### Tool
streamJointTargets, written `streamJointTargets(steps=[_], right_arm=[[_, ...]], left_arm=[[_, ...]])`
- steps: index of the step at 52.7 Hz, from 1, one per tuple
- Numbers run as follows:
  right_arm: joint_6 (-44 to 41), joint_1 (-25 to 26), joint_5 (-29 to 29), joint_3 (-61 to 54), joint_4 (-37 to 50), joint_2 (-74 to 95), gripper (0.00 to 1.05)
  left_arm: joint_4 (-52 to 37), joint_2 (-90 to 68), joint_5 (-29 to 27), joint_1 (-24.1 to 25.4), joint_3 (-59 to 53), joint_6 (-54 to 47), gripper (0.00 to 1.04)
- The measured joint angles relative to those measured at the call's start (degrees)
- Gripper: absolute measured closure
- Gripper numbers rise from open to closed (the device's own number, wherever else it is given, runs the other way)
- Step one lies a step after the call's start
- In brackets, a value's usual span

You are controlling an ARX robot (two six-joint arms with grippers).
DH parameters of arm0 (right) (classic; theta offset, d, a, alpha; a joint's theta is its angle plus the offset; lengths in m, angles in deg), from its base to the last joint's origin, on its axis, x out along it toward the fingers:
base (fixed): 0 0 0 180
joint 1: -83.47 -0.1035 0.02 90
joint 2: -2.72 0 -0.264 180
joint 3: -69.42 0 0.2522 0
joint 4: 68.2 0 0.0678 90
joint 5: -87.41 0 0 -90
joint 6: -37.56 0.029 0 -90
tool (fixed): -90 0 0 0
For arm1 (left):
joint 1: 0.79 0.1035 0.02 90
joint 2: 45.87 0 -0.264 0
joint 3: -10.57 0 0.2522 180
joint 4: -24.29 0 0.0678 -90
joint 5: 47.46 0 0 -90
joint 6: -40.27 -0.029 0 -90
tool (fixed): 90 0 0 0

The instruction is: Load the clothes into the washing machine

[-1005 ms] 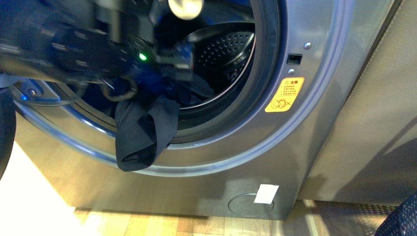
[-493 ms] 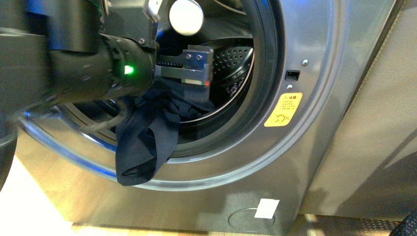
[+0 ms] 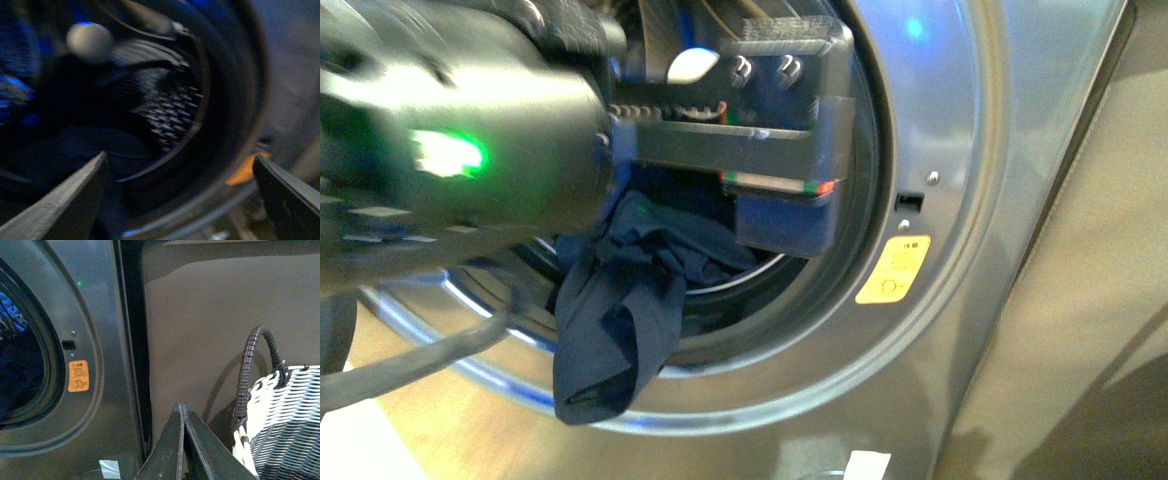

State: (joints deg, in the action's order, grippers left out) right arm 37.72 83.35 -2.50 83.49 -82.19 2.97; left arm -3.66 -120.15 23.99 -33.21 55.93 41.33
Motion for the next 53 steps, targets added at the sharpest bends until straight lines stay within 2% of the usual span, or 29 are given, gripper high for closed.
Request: streamJointTargets(steps=[1,2,5,7,9,12,20,32,44,48,53], right_arm=[[0.0,0.0,0.0,0.0,0.0,0.0,1.02],[0.0,0.0,0.0,0.0,0.0,0.0,1.02],[0.0,0.0,0.0,0.0,0.0,0.0,1.02],[0.0,0.0,0.0,0.0,0.0,0.0,1.02],[0.0,0.0,0.0,0.0,0.0,0.0,1.02],[0.0,0.0,0.0,0.0,0.0,0.0,1.02],[0.0,0.0,0.0,0.0,0.0,0.0,1.02],[0.0,0.0,0.0,0.0,0.0,0.0,1.02],[0.0,0.0,0.0,0.0,0.0,0.0,1.02],[0.0,0.0,0.0,0.0,0.0,0.0,1.02],[0.0,0.0,0.0,0.0,0.0,0.0,1.02]], left_arm=[[-1.0,1.2,-4.9,0.5,-1.6,-0.2,0.23],[-1.3,2.1,-7.2,1.0,-2.8,-0.2,0.26],[-1.7,4.9,-8.8,2.8,-5.9,-0.3,0.36],[-1.8,8.2,-7.8,5.3,-9.4,-0.4,0.46],[-1.8,9.7,-7.0,6.6,-10.9,-0.5,0.52],[-1.6,13.7,-3.5,9.7,-15.1,-0.5,0.68],[0.6,22.2,2.4,15.7,-21.0,-0.6,1.02],[7.1,34.5,9.7,23.1,-26.8,-0.6,1.01],[12.0,41.4,12.7,26.2,-28.9,-0.6,1.01],[11.3,43.1,17.8,30.1,-30.3,-0.7,1.01],[13.8,46.1,18.2,32.3,-31.1,-0.7,1.01]])
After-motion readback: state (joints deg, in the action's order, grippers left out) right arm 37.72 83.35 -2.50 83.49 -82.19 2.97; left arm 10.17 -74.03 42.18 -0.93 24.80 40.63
